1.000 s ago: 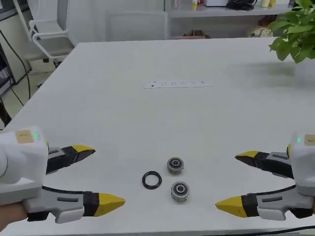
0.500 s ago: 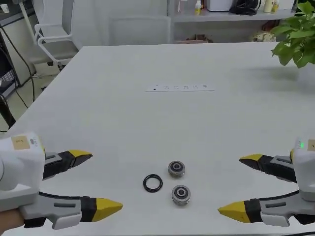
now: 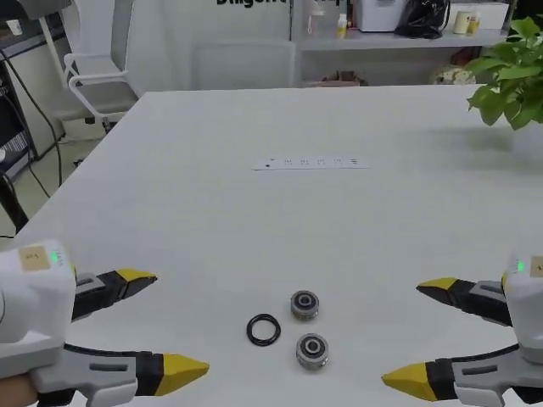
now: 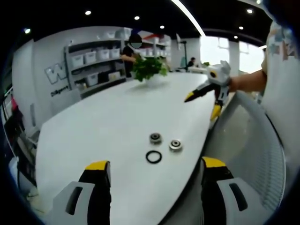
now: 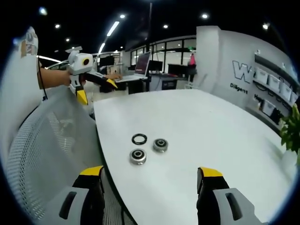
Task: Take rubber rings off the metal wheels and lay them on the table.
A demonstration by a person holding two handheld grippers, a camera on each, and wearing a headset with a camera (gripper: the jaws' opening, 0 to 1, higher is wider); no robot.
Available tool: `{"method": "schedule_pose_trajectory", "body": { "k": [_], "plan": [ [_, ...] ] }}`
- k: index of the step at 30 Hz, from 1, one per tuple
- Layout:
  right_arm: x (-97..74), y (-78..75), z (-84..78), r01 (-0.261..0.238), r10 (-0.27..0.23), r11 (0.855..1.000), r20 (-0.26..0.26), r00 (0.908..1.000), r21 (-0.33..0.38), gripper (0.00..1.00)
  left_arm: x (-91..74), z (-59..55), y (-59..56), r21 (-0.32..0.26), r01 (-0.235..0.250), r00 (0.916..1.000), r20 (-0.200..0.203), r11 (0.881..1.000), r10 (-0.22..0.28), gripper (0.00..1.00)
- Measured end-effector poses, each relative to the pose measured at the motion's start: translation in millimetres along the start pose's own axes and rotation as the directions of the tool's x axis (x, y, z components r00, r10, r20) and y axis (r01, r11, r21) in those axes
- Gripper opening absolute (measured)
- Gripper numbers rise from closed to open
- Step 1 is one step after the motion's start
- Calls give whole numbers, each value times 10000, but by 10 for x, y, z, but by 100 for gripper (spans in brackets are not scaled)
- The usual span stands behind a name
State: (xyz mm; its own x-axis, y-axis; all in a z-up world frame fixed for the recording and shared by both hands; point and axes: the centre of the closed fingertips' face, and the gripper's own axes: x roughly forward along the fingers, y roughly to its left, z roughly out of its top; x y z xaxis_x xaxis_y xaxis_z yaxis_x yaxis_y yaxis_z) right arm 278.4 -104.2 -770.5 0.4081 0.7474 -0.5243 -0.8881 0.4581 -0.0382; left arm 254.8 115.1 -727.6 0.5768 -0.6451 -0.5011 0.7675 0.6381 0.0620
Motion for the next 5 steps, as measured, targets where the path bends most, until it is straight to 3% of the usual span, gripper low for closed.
{"method": "schedule_pose_trajectory", "body": {
  "k": [5],
  "plan": [
    [-39,-29,-5,100,-100,9999,54,9999,109,80,4,16,17,-44,-17,10000,22,10000,17,79]
  ]
}}
